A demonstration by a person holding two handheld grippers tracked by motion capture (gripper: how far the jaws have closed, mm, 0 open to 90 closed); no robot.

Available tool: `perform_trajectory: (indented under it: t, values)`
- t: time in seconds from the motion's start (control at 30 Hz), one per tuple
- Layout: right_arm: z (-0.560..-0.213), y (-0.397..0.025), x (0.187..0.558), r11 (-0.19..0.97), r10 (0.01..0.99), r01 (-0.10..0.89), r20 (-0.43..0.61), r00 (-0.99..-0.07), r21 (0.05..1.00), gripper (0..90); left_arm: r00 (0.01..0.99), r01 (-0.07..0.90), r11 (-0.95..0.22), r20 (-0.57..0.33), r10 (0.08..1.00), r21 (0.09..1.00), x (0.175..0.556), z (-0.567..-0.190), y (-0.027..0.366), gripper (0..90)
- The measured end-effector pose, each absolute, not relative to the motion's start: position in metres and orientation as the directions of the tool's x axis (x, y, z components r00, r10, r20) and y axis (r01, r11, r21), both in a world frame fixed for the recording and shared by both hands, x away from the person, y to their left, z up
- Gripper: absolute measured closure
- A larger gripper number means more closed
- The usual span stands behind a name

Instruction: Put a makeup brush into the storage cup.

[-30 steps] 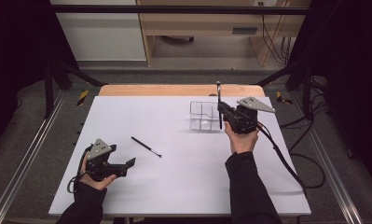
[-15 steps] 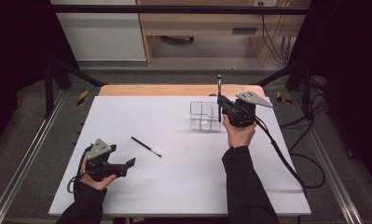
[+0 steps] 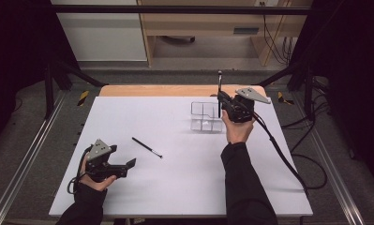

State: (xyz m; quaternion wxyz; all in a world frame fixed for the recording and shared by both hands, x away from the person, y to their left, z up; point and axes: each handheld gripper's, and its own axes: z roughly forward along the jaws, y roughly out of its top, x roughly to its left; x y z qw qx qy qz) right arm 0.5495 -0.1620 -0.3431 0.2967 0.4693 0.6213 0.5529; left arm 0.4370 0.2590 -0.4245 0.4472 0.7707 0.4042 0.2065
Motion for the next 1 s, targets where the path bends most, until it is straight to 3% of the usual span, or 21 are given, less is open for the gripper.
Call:
perform_trajectory:
  t: [1.0]
  values:
    - [-0.350,-0.149,0.583,-0.079,0.915,0.235,0.164,-0.369,0.969,84.2,0.606,0.416,-0.277,-0.037,0.795,0.866,0.434,-0.421,0.255,6.9]
